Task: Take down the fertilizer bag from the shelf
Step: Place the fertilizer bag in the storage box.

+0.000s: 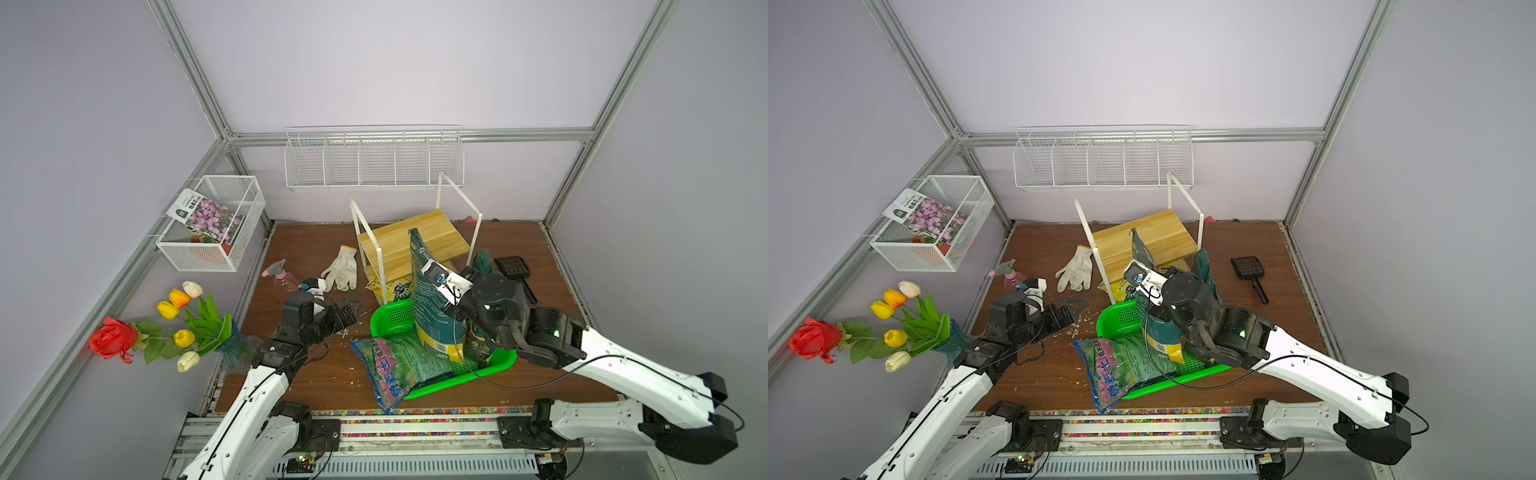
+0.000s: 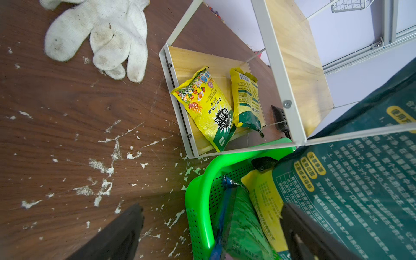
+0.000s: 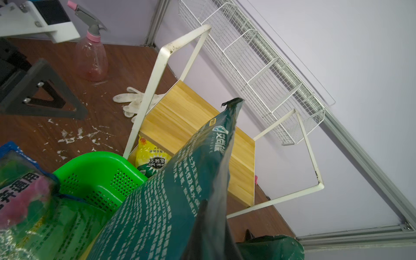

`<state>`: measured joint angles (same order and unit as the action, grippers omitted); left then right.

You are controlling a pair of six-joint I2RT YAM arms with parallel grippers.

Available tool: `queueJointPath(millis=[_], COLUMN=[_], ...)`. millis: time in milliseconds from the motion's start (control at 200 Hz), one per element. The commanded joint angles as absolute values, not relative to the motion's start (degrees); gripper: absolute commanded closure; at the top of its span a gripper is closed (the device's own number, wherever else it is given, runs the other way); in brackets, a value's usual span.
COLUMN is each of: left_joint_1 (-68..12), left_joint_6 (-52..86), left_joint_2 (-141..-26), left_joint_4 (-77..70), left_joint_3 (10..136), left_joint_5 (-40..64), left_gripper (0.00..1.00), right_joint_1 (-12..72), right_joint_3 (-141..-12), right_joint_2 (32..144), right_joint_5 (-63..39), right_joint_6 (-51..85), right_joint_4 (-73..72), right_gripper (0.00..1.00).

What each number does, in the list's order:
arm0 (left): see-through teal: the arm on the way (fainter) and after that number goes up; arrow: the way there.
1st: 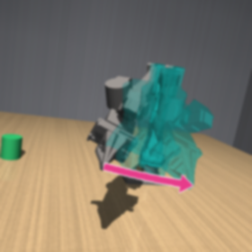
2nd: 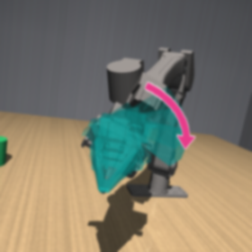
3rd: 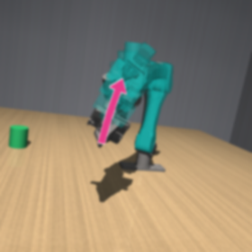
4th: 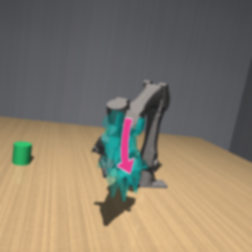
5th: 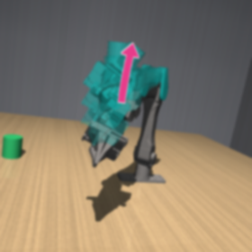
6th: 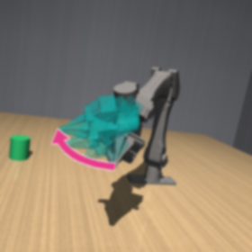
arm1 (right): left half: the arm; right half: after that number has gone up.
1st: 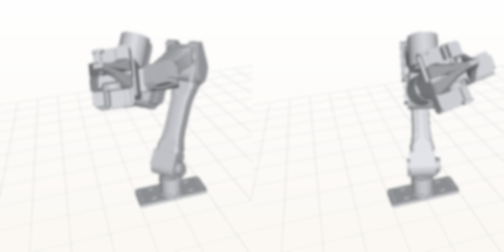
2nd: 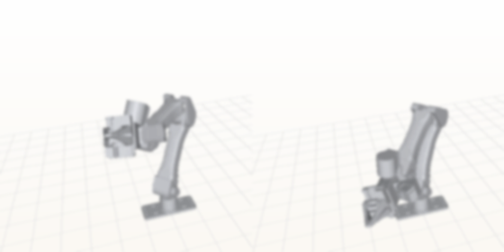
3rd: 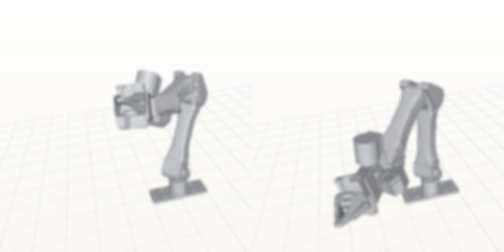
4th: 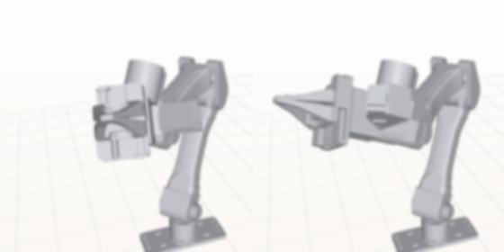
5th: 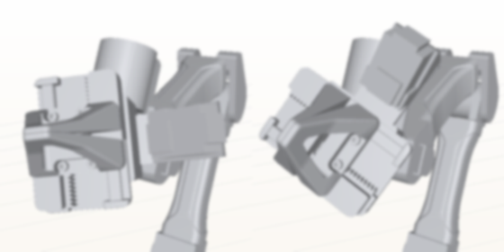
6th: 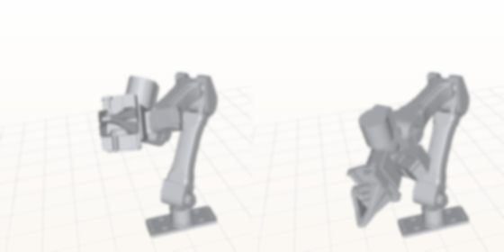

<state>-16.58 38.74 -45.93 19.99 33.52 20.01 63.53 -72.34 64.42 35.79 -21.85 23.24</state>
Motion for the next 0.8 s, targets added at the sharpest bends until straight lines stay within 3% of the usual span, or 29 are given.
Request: queueJointPath(millis=[0,245,575,795], left_joint_1=[-16.9,-16.8,-16.8,-16.8], left_joint_6=[38.7,39.0,39.2,36.8], left_joint_2=[-45.1,-44.9,-44.8,-46.6], left_joint_4=[19.7,19.5,20.0,27.9], left_joint_3=[33.1,33.0,33.5,38.0], left_joint_5=[20.6,20.8,21.2,26.9], left_gripper=[0.00,0.00,0.00,0.01], right_joint_1=[64.0,64.6,66.2,66.4], right_joint_3=[-70.8,-62.6,-54.6,-52.0], right_joint_2=[59.3,54.5,50.6,51.0], right_joint_5=[40.0,41.7,34.7,39.0], right_joint_6=[-23.1,-26.0,-12.1,-8.1], right_joint_4=[10.6,6.8,9.5,11.1], right_gripper=[1.00,1.00,1.00,1.00])
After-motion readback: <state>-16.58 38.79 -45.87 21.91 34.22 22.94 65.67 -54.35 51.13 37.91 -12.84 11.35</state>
